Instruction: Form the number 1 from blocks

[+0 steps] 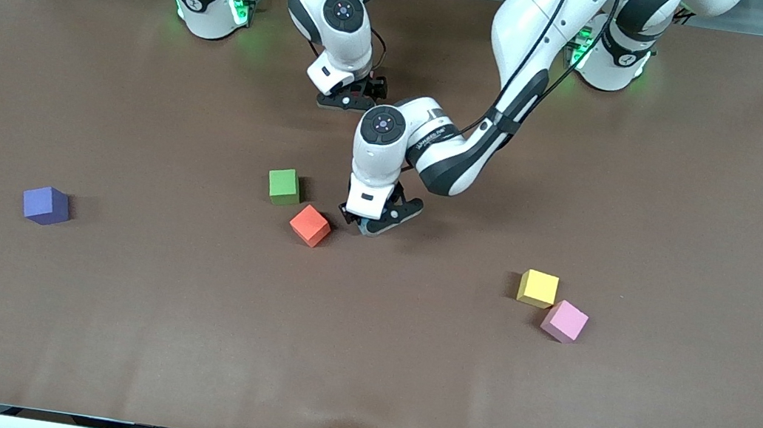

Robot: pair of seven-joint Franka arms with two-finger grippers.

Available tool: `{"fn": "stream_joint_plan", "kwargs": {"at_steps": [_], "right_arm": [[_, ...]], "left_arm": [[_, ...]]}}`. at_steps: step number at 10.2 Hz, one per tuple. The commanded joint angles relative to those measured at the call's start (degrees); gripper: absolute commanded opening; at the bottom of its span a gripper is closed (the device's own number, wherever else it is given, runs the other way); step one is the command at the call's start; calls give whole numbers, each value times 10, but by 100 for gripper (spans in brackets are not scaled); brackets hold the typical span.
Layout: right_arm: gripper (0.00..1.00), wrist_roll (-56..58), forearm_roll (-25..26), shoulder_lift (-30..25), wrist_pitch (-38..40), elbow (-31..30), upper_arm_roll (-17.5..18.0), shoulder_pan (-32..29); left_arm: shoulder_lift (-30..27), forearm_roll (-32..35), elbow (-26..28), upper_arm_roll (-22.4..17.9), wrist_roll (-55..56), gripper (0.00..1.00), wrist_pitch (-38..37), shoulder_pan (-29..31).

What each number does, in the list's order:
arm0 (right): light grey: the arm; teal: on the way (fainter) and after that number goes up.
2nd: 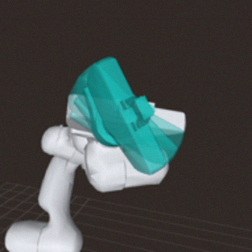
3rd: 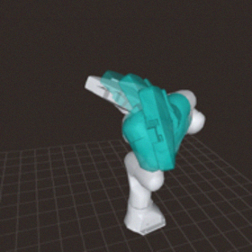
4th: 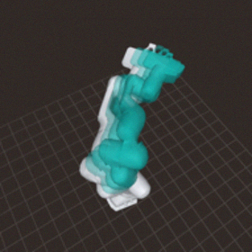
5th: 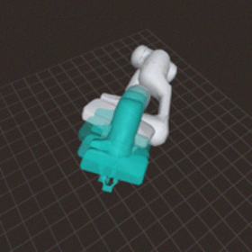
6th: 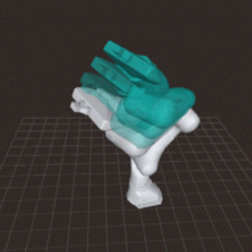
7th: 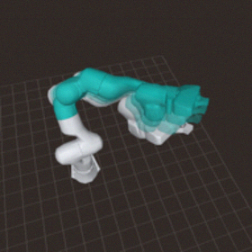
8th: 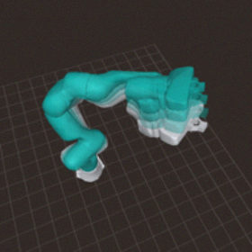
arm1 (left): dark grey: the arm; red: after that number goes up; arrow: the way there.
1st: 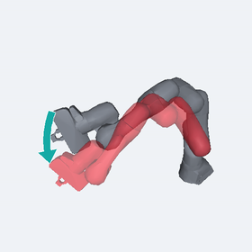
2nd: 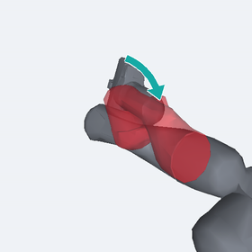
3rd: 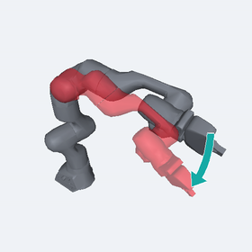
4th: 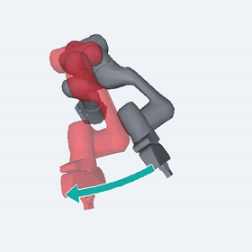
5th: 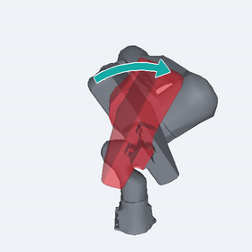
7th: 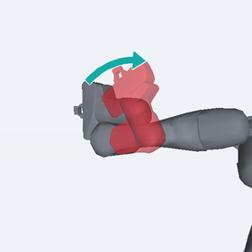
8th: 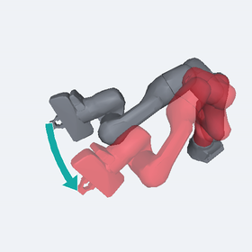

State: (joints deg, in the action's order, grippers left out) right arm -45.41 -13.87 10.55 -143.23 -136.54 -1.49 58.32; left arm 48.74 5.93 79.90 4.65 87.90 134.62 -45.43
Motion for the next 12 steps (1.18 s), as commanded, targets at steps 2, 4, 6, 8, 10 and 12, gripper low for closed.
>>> {"fn": "stream_joint_plan", "kwargs": {"at_steps": [2, 4, 6, 8, 10, 12], "right_arm": [[100, 74, -2, -115, 96, -10, 3, -74], [100, 153, 3, -154, 144, -9, 2, -137], [100, 225, 34, -169, 173, -5, 3, -231], [100, 279, 46, -174, 175, 10, 0, -329], [100, 292, 68, -175, 173, 24, -1, -411], [100, 292, 93, -139, 178, 71, 0, -458]], "left_arm": [[-14, 13, 8, 6, -36, 0, -9, -6], [-30, 13, 10, 24, -92, 0, -61, -16], [-43, 13, 10, 66, -100, 0, -110, -16], [-40, 14, 11, 86, -109, 0, -122, -32], [-33, 13, 17, 86, -160, 0, -122, -52], [-28, 14, 18, 88, -185, 0, -122, -57]]}}
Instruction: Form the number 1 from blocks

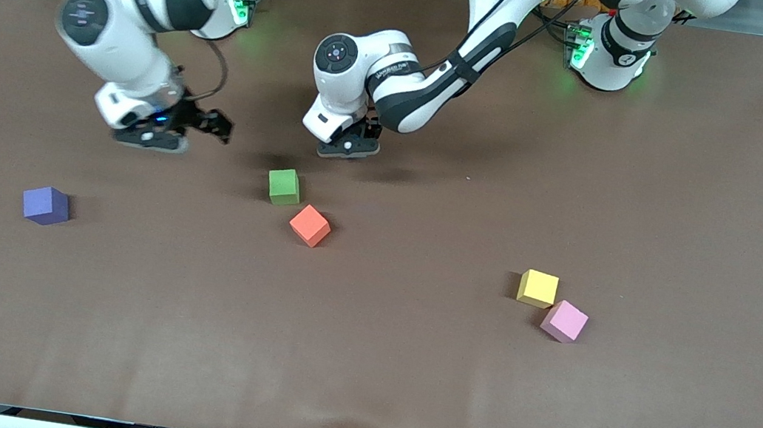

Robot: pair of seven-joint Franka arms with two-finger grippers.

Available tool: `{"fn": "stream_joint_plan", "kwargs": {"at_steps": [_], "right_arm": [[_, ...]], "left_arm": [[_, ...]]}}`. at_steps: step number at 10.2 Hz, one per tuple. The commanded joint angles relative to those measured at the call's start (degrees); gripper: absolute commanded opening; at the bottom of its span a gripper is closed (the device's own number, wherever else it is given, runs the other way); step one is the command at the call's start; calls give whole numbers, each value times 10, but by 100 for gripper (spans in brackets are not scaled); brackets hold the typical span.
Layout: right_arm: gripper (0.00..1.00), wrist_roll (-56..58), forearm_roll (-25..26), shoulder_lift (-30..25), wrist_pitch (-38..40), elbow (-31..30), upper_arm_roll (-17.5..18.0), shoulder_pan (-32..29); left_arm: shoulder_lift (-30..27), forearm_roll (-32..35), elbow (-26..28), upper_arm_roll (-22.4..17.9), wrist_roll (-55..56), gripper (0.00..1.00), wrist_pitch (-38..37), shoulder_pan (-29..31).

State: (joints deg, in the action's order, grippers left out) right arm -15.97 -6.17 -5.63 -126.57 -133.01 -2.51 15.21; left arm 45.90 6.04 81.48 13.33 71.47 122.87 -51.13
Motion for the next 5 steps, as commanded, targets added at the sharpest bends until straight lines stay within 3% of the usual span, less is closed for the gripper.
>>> {"fn": "stream_joint_plan", "kwargs": {"at_steps": [1, 5], "right_arm": [[100, -3, 16, 66, 18, 78, 10, -35], [100, -1, 14, 191, 9, 229, 11, -29]], "left_arm": [[4, 13, 3, 1, -27, 0, -4, -8], [16, 13, 4, 1, -56, 0, 5, -18]]}}
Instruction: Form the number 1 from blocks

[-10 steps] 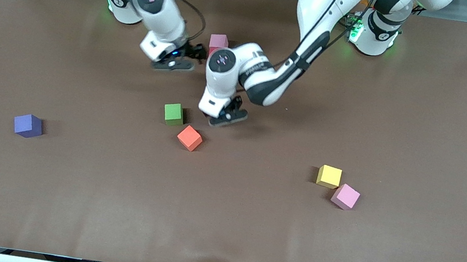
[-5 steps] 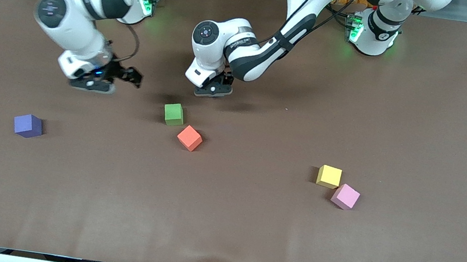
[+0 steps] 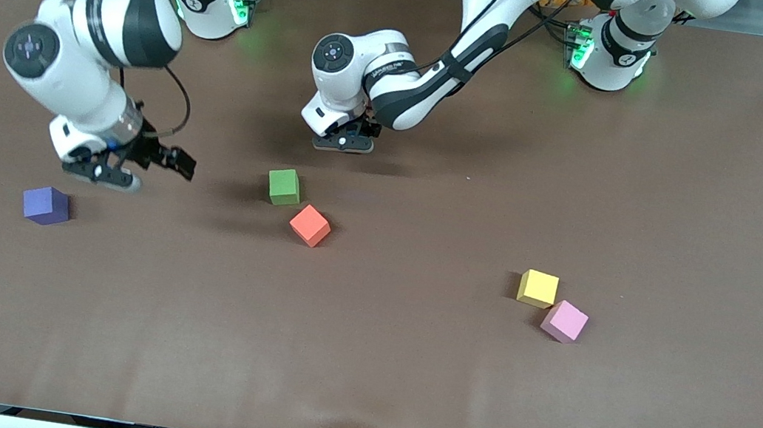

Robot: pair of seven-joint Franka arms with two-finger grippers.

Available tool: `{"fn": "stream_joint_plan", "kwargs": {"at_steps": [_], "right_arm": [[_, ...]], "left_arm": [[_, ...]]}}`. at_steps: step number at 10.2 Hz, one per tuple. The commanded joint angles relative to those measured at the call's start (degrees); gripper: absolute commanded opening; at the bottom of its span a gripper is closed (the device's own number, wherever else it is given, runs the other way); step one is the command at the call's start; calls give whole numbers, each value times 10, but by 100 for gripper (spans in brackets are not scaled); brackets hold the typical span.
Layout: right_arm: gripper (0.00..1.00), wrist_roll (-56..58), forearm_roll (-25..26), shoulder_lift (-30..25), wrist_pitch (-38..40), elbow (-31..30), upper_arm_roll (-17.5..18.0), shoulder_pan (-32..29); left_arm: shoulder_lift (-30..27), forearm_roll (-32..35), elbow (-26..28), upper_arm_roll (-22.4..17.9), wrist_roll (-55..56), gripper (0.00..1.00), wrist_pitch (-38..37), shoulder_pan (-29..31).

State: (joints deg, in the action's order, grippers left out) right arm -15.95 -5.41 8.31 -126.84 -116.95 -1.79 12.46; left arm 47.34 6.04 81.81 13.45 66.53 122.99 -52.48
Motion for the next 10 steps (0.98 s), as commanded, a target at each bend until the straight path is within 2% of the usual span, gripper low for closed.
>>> {"fn": "stream_joint_plan", "kwargs": {"at_steps": [1, 5, 9, 10], "right_arm": [[100, -1, 8, 72, 11, 87, 4, 0], [100, 22, 8, 108, -21, 99, 4, 22], [100, 22, 8, 114, -21, 102, 4, 32], [100, 22, 9, 117, -22, 102, 4, 42]], "left_arm": [[1, 12, 1, 0, -5, 0, 4, -12], [6, 11, 0, 0, 4, 0, 20, -28], [11, 12, 5, 0, 4, 0, 20, -42], [11, 11, 10, 0, 4, 14, 20, -45]]}}
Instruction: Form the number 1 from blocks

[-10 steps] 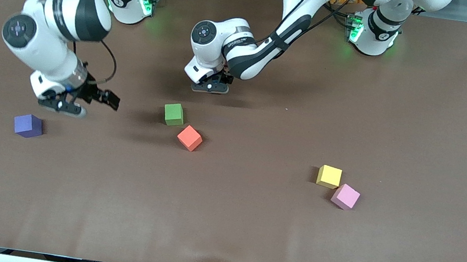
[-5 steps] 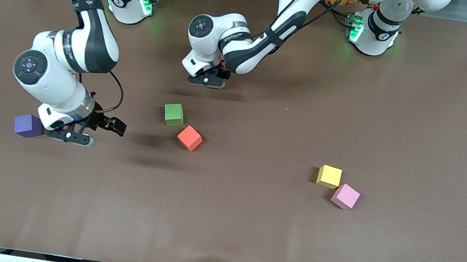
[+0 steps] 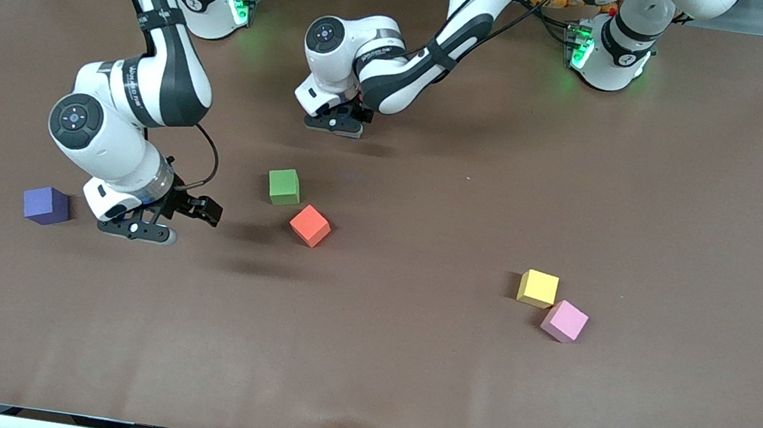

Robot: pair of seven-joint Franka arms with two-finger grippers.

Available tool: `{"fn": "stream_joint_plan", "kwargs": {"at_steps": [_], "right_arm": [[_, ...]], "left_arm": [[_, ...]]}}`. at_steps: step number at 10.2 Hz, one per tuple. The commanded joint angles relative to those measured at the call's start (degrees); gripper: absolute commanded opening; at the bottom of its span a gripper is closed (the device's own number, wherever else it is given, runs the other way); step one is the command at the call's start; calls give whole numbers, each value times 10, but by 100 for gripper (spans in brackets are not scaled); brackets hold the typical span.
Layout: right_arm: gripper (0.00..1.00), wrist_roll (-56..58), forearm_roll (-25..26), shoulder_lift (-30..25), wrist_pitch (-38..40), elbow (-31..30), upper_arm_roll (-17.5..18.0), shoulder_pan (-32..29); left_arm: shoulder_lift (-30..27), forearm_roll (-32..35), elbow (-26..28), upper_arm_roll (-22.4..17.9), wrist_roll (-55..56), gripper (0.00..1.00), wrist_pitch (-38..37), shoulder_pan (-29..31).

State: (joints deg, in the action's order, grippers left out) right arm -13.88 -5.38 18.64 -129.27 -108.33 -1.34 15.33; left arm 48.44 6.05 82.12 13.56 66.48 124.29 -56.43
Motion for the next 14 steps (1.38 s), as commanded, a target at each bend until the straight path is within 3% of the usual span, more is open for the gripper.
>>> {"fn": "stream_joint_plan", "kwargs": {"at_steps": [1, 2, 5, 8, 12, 14], "right_arm": [[100, 3, 9, 17, -1, 16, -1, 25], [100, 3, 8, 19, -10, 13, -1, 34], [100, 8, 6, 24, -8, 10, -1, 34], [100, 99, 6, 37, -11, 8, -1, 27], [100, 100, 5, 39, -14, 2, -1, 47], [100, 102, 5, 39, -36, -25, -1, 76]], "left_arm": [[0, 11, 8, -1, 6, 79, 7, -6], [0, 11, 9, -1, 6, 100, 7, -10], [-8, 11, 5, -9, 17, 100, 3, 0], [-33, 9, 0, -71, 29, 100, 2, 4], [-43, 4, -10, -184, 51, 100, 9, 4], [-41, 2, -9, -221, 79, 100, 21, 7]]}}
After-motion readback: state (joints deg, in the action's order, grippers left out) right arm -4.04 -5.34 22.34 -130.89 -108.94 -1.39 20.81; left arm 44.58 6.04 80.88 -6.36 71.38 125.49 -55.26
